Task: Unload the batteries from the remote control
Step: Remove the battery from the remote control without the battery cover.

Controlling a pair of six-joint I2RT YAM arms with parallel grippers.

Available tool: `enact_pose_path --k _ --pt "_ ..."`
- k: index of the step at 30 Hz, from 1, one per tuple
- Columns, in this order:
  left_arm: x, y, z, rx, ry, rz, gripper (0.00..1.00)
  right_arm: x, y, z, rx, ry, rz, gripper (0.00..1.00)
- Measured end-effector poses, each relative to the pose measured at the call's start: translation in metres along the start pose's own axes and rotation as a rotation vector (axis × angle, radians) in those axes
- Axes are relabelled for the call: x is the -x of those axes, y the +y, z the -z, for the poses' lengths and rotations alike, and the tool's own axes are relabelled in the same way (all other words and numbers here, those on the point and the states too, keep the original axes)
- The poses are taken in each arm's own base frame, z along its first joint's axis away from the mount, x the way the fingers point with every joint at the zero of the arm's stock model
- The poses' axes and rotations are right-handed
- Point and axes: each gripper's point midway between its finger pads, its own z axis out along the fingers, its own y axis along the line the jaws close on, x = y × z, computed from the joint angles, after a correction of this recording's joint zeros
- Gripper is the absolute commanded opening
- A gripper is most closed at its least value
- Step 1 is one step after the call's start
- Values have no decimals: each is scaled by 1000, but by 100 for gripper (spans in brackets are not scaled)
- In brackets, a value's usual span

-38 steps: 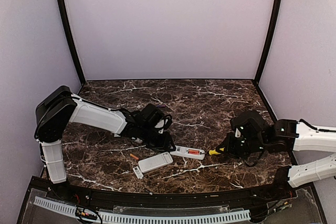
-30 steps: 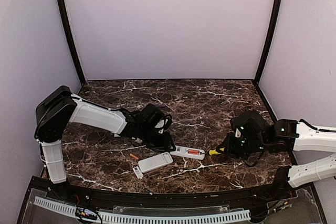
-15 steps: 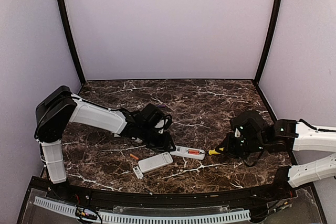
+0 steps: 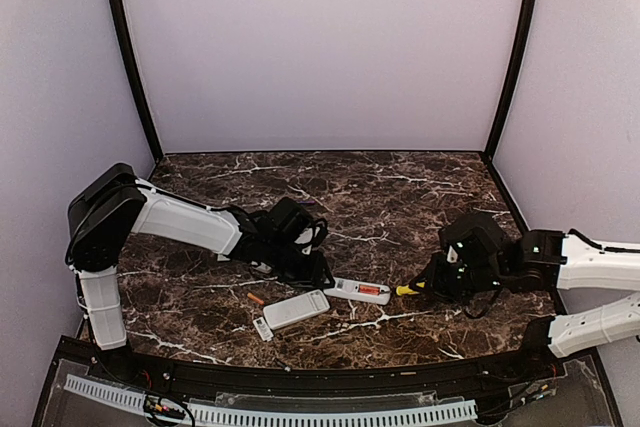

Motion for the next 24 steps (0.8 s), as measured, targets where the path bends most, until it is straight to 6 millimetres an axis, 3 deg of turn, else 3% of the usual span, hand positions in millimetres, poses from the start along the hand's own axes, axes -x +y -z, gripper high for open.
enact_pose_path --k 24 --pt "0 0 0 0 3 1 29 -8 -9 -2 135 -17 -156 0"
